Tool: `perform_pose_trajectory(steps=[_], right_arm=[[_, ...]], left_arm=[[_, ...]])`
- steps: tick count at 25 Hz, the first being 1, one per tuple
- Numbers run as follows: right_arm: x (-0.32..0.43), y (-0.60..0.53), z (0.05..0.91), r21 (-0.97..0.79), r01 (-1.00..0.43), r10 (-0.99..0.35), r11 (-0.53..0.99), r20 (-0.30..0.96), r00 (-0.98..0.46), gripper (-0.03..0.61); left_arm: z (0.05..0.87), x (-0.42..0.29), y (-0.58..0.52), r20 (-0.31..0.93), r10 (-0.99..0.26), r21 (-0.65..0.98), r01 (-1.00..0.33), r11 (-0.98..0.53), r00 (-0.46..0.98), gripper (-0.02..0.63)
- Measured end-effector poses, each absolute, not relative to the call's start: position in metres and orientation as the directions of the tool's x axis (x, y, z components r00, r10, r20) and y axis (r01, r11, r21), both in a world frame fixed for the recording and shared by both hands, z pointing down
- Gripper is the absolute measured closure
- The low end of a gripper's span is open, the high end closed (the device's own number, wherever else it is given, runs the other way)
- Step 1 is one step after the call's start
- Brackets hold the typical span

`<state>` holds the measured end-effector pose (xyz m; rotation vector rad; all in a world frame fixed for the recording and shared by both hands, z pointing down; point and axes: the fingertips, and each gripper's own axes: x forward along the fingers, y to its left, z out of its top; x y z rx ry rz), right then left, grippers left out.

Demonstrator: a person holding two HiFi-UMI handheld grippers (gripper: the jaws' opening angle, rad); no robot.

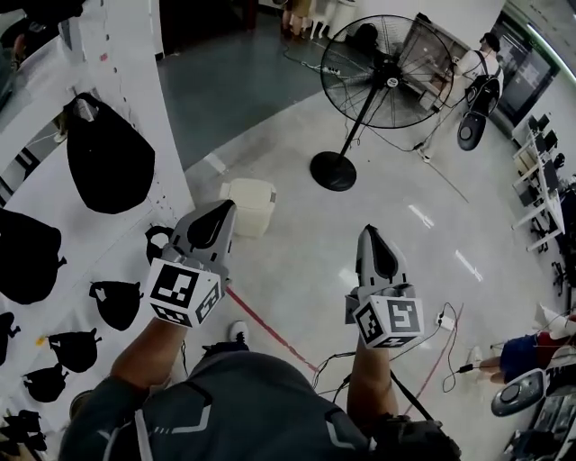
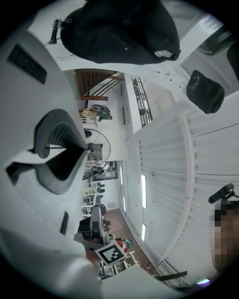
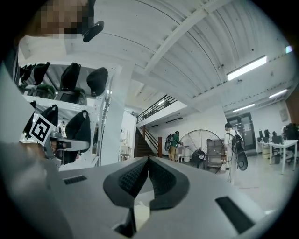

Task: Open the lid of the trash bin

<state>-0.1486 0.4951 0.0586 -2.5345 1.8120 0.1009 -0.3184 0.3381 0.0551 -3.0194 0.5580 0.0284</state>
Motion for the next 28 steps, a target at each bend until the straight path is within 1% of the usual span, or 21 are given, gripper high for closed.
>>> perform_pose_trajectory(steps=[4, 10, 14, 17, 20, 24, 28], right_arm=[[-0.138, 0.457, 0.057, 0.011, -0.948, -0.946, -0.318, -0.064, 0.316, 0.552], [-0.137, 0.408, 0.064, 0.033, -0.956, -0.957, -0.291, -0.032, 0.290, 0.551], [-0.135, 0.380, 0.066, 0.044, -0.965, -0.966, -0.259, -0.016, 0.258, 0.551], [-0.127, 0.357, 0.073, 0.060, -0.974, -0.976, -0.217, 0.011, 0.218, 0.552], [-0.106, 0.332, 0.078, 0.058, -0.981, -0.982, -0.187, 0.013, 0.188, 0.551], [-0.055, 0.317, 0.079, 0.039, -0.977, -0.978, -0.207, -0.011, 0.207, 0.552], [-0.027, 0.267, 0.069, 0.013, -0.992, -0.992, -0.124, -0.010, 0.124, 0.551]], left_arm=[[0.061, -0.298, 0.308, -0.023, -0.333, -0.091, -0.333, -0.938, 0.943, 0.606], [0.069, -0.285, 0.263, -0.023, -0.332, -0.048, -0.333, -0.942, 0.943, 0.606], [0.079, -0.279, 0.236, 0.002, -0.350, -0.039, -0.350, -0.936, 0.937, 0.606], [0.086, -0.268, 0.221, -0.012, -0.342, -0.045, -0.342, -0.939, 0.940, 0.606], [0.090, -0.251, 0.200, -0.006, -0.378, -0.035, -0.378, -0.925, 0.926, 0.606], [0.094, -0.213, 0.190, 0.015, -0.405, -0.075, -0.403, -0.912, 0.914, 0.606], [0.075, -0.198, 0.149, 0.006, -0.480, -0.061, -0.479, -0.876, 0.877, 0.606]])
